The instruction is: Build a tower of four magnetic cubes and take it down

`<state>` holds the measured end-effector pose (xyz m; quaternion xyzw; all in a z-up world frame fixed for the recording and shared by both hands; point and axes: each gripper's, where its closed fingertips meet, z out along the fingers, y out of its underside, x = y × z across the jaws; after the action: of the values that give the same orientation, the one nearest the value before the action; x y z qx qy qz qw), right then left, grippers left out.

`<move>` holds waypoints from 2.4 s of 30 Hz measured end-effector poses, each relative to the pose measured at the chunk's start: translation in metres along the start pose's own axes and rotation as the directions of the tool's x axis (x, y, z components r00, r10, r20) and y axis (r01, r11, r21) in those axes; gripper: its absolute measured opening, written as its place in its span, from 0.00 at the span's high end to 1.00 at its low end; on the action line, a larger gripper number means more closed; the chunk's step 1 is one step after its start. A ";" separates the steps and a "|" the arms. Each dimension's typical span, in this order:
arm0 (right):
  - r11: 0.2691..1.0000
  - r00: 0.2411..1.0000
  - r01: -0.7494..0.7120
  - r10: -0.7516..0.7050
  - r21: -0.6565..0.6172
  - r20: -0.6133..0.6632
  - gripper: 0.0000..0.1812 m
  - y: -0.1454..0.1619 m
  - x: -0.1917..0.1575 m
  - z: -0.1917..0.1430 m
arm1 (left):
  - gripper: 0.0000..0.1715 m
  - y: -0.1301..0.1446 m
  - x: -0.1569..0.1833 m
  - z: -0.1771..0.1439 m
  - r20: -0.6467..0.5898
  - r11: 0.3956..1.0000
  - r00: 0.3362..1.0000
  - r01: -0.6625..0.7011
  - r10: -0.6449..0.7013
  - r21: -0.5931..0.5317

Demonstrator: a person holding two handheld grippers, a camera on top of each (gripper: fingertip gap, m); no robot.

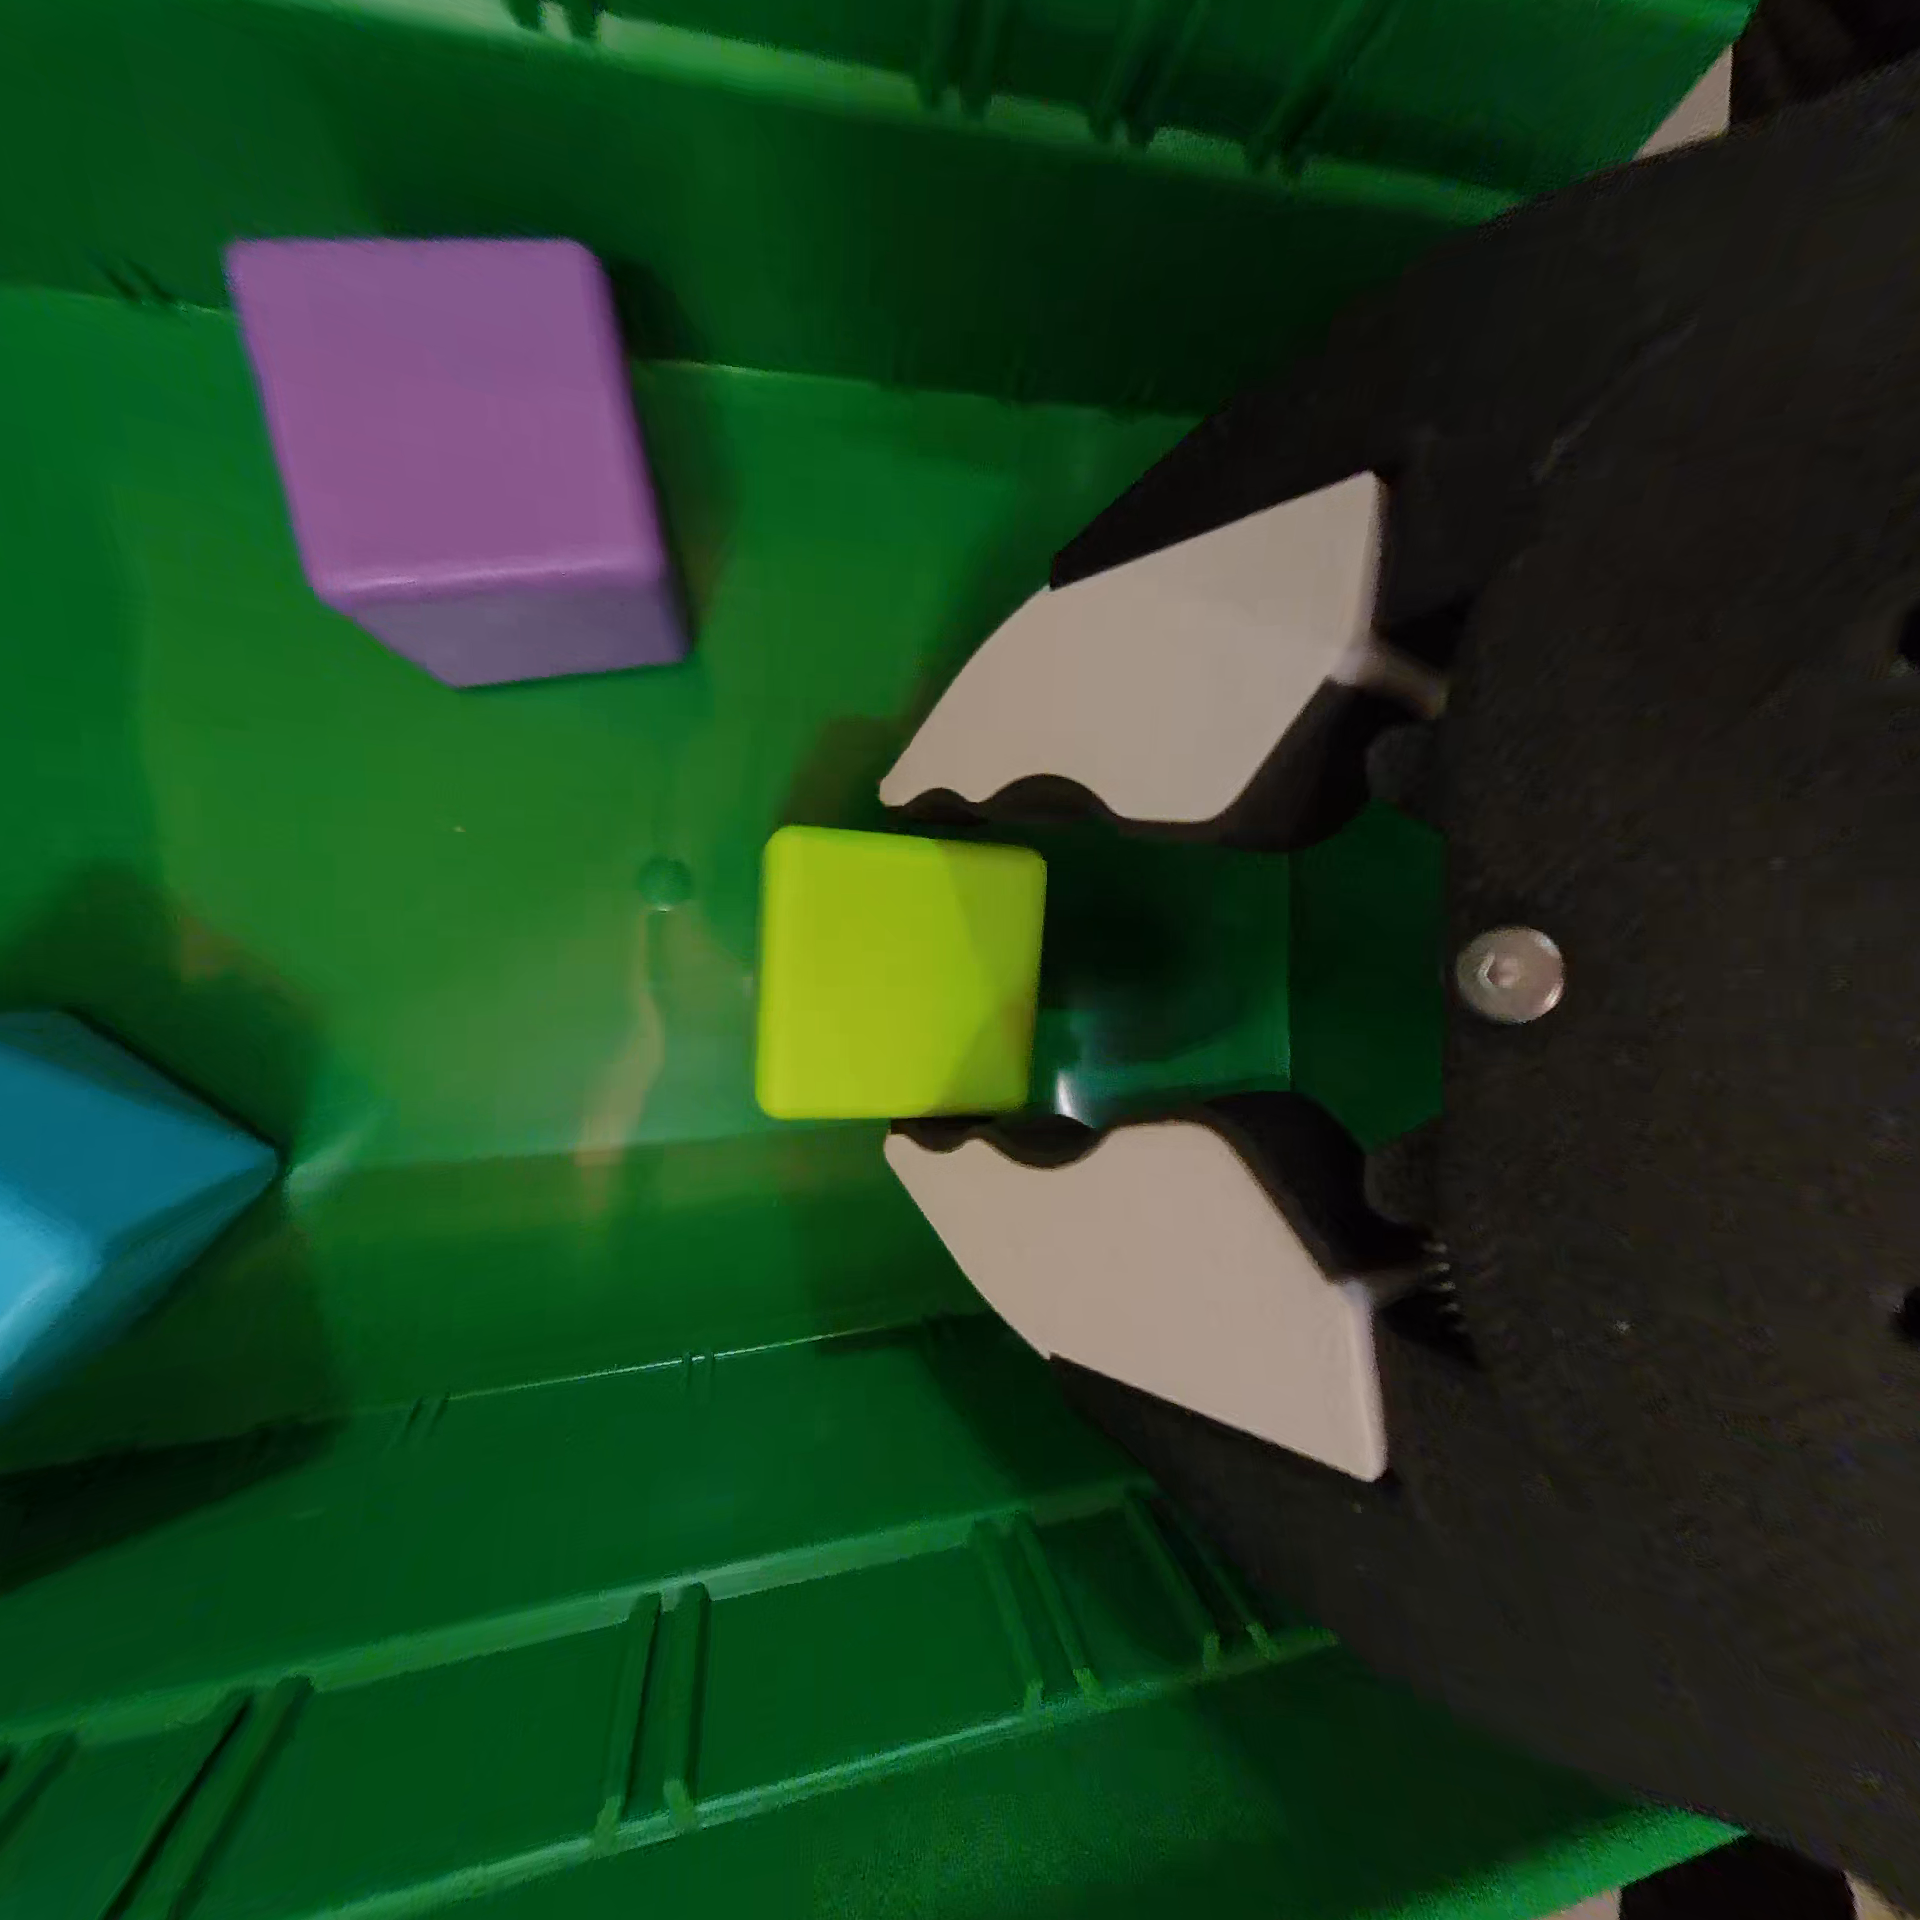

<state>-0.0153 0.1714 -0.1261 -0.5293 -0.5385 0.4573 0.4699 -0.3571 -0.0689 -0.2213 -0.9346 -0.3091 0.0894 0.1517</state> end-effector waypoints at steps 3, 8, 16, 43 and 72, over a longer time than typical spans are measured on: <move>1.000 1.000 0.001 -0.001 0.000 0.000 0.85 0.000 0.000 0.000 | 0.69 -0.002 -0.002 -0.002 -0.014 0.999 0.999 0.035 -0.035 0.019; 1.000 1.000 0.008 -0.008 -0.001 -0.001 0.85 0.000 0.000 0.000 | 0.69 -0.003 -0.008 -0.009 -0.005 0.999 1.000 0.008 -0.008 0.035; 1.000 1.000 0.012 -0.012 -0.005 -0.004 0.85 0.001 0.000 0.001 | 0.70 -0.033 -0.008 -0.084 0.050 0.975 0.997 -0.062 0.053 0.215; 0.998 0.901 -0.064 0.061 0.007 -0.430 0.86 0.021 0.066 -0.136 | 0.70 -0.041 0.460 -0.092 -0.235 0.125 -0.093 -0.633 0.968 0.764; 0.998 0.898 -0.064 0.052 -0.013 -0.436 0.86 0.027 0.067 -0.141 | 0.70 -0.065 0.454 -0.097 -0.309 0.259 -0.025 -0.488 0.951 0.834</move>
<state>0.1278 0.2378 -0.1314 -0.6402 -0.4101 0.3337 0.5574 -0.0077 0.2337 -0.1417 -0.7807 0.4075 -0.2040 0.4276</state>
